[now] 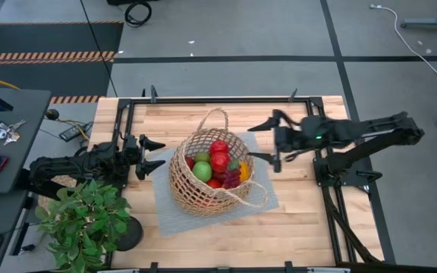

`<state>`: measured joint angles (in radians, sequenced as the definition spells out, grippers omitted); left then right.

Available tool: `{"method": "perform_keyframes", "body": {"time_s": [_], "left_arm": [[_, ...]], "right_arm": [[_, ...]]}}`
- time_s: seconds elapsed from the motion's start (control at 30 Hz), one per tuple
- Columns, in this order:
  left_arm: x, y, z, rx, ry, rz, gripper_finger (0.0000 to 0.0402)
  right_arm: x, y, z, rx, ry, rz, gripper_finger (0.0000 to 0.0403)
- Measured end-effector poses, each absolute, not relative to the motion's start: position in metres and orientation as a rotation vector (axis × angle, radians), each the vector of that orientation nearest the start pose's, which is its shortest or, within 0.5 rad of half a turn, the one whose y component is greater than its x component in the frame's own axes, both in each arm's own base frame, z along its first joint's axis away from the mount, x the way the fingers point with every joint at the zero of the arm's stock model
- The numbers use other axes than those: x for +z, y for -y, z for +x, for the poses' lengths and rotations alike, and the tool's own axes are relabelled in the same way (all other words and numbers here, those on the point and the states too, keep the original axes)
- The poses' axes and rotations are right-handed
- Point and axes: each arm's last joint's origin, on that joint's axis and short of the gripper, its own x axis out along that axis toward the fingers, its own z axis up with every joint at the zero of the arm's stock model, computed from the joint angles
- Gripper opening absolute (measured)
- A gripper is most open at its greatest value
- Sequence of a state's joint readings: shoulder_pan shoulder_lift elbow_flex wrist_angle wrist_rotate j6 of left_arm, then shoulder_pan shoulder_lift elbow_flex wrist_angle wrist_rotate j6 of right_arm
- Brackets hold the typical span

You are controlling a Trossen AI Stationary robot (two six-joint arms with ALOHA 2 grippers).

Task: Build produce basket
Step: Return to Home Position

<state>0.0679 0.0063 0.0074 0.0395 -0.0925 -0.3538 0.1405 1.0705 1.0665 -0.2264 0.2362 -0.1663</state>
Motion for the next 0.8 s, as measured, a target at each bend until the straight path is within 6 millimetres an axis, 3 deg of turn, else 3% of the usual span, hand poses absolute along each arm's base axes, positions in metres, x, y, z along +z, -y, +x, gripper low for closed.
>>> {"method": "perform_keyframes", "body": {"time_s": [0.1,0.2,0.53,0.8], "left_arm": [[0.169,-0.009,0.097,0.152,0.068,-0.353,0.0389],[0.169,-0.009,0.097,0.152,0.068,-0.353,0.0389],[0.169,-0.009,0.097,0.152,0.068,-0.353,0.0389],[0.169,-0.009,0.097,0.152,0.068,-0.354,0.0389]], "right_arm": [[0.373,-0.024,0.209,-0.067,-0.167,-0.179,0.0346],[0.362,-0.023,0.191,-0.041,-0.118,-0.133,0.0346],[0.297,-0.019,0.151,0.039,0.049,0.028,0.0346],[0.246,-0.016,0.132,0.088,0.106,0.052,0.0346]]}}
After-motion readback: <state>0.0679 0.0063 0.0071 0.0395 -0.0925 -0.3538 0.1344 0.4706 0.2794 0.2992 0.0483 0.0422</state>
